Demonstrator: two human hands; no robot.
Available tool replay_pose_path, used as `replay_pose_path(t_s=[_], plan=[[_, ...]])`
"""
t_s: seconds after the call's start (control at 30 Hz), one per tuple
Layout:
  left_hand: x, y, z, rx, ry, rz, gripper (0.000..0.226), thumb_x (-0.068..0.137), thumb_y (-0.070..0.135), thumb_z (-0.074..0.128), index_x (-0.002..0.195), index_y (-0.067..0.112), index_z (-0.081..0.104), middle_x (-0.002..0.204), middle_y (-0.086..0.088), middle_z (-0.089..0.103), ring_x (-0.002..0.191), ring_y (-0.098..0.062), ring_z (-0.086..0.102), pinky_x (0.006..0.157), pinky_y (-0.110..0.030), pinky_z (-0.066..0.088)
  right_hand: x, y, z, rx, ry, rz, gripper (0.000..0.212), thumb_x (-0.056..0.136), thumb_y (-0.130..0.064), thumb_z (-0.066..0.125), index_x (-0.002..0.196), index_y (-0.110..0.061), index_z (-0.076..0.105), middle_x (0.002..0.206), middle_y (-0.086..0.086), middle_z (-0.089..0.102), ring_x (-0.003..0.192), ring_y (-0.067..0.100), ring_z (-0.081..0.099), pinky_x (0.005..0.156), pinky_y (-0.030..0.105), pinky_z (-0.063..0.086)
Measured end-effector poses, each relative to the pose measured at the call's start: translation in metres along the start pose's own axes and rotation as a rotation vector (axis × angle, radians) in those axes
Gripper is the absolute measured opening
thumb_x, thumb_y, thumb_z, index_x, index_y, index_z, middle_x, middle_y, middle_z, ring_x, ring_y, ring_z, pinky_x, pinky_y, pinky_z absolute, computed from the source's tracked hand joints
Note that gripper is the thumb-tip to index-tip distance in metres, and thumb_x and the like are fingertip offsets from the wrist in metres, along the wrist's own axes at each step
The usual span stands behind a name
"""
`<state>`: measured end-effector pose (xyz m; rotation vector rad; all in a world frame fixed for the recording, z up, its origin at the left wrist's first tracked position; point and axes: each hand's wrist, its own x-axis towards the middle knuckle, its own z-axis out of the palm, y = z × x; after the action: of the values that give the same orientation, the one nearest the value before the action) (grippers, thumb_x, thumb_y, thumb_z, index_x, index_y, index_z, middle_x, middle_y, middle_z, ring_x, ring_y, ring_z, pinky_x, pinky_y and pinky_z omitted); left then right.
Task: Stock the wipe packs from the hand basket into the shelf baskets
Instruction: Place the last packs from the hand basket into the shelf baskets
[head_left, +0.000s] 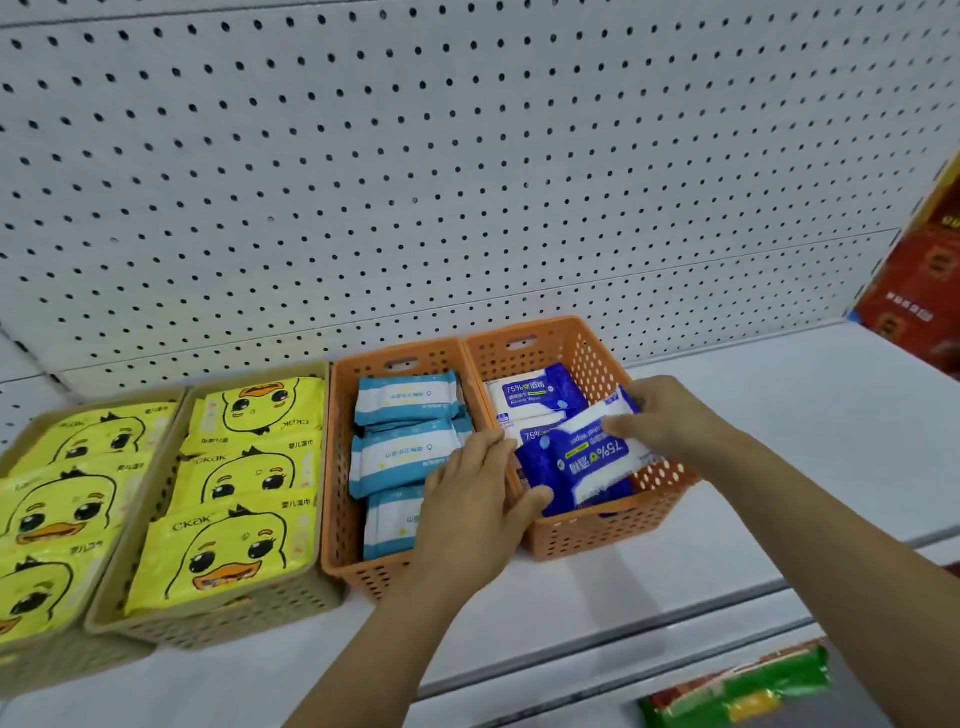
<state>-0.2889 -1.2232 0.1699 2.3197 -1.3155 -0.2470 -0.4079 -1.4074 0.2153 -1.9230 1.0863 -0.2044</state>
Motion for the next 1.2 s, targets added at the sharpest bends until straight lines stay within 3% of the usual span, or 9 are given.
replay_pose_path(t_s=[0.13, 0.37, 0.47, 0.57, 0.67, 0.87, 1.0, 1.1, 1.2], plan=[[-0.002, -0.005, 0.006, 0.058, 0.030, 0.017, 0.067, 0.092, 0.062, 0.043, 0.148, 0.031, 0.024, 0.154, 0.015, 0.022, 0.140, -0.003, 0.022, 0.115, -0.031, 0.026, 0.012, 0.004, 0.020, -0.200, -0.086, 0.017, 0.023, 0.083, -0.016, 0.070, 0.102, -0.010, 0.059, 0.103, 0.008, 0.068, 0.086, 0.021, 0.067, 0.073, 0.033, 0.055], [-0.003, -0.008, 0.010, 0.043, 0.049, 0.027, 0.068, 0.091, 0.063, 0.043, 0.148, 0.032, 0.023, 0.153, 0.016, 0.022, 0.138, 0.001, 0.023, 0.112, -0.028, 0.032, 0.014, 0.017, 0.044, -0.761, 0.023, -0.089, 0.066, 0.081, -0.037, 0.072, 0.131, -0.012, 0.036, 0.133, 0.008, 0.051, 0.116, 0.022, 0.057, 0.087, 0.034, 0.051], [-0.003, -0.007, 0.010, 0.038, 0.056, 0.028, 0.067, 0.091, 0.062, 0.045, 0.148, 0.031, 0.025, 0.152, 0.015, 0.023, 0.137, 0.001, 0.025, 0.110, -0.027, 0.033, 0.023, 0.018, 0.049, -0.921, -0.074, -0.106, 0.064, 0.080, -0.038, 0.073, 0.130, -0.016, 0.041, 0.132, 0.006, 0.050, 0.118, 0.021, 0.054, 0.090, 0.036, 0.050], [-0.003, -0.007, 0.009, 0.045, 0.047, 0.028, 0.067, 0.092, 0.062, 0.044, 0.147, 0.029, 0.026, 0.151, 0.014, 0.025, 0.137, -0.001, 0.026, 0.109, -0.028, 0.035, 0.029, 0.017, 0.049, -0.866, -0.224, -0.019, 0.051, 0.081, -0.031, 0.073, 0.124, -0.015, 0.050, 0.125, 0.003, 0.057, 0.109, 0.018, 0.058, 0.086, 0.033, 0.052], [-0.006, -0.007, 0.006, 0.073, 0.013, 0.044, 0.067, 0.093, 0.062, 0.040, 0.149, 0.027, 0.025, 0.154, 0.011, 0.025, 0.139, -0.005, 0.026, 0.111, -0.031, 0.032, 0.017, 0.010, 0.044, -0.756, -0.248, 0.004, 0.048, 0.084, -0.036, 0.070, 0.123, -0.017, 0.052, 0.126, 0.001, 0.057, 0.109, 0.017, 0.058, 0.084, 0.031, 0.052], [-0.051, -0.025, -0.009, 0.178, 0.057, 0.112, 0.081, 0.084, 0.068, 0.008, 0.149, 0.026, 0.030, 0.157, 0.008, 0.030, 0.145, -0.012, 0.023, 0.119, -0.040, 0.016, -0.064, -0.010, 0.067, -0.459, 0.022, -0.232, 0.042, 0.091, -0.039, 0.058, 0.129, -0.021, 0.053, 0.129, 0.002, 0.056, 0.114, 0.022, 0.055, 0.093, 0.039, 0.048], [-0.116, -0.061, -0.016, 0.169, 0.260, 0.167, 0.059, 0.092, 0.055, 0.034, 0.134, 0.019, 0.054, 0.141, 0.003, 0.053, 0.135, -0.016, 0.044, 0.114, -0.046, 0.033, -0.130, 0.000, 0.125, -0.319, 0.239, -0.618, 0.032, 0.088, -0.030, 0.060, 0.116, -0.015, 0.064, 0.119, 0.003, 0.061, 0.113, 0.021, 0.052, 0.094, 0.027, 0.040], [-0.178, -0.095, -0.027, 0.058, 0.285, 0.138, 0.057, 0.096, 0.054, 0.034, 0.138, 0.019, 0.051, 0.144, 0.005, 0.049, 0.136, -0.015, 0.041, 0.115, -0.041, 0.027, -0.181, 0.007, 0.181, -0.163, 0.277, -0.656, 0.031, 0.093, -0.025, 0.059, 0.123, -0.019, 0.059, 0.128, -0.004, 0.055, 0.119, 0.011, 0.048, 0.098, 0.026, 0.039], [-0.254, -0.131, -0.041, 0.023, 0.303, 0.055, 0.053, 0.097, 0.055, 0.036, 0.140, 0.025, 0.046, 0.140, 0.008, 0.051, 0.130, -0.012, 0.044, 0.112, -0.039, 0.034, -0.237, 0.007, 0.245, -0.084, 0.221, -0.624, 0.033, 0.094, -0.029, 0.054, 0.127, -0.028, 0.054, 0.128, -0.012, 0.051, 0.117, 0.007, 0.049, 0.094, 0.028, 0.043]])
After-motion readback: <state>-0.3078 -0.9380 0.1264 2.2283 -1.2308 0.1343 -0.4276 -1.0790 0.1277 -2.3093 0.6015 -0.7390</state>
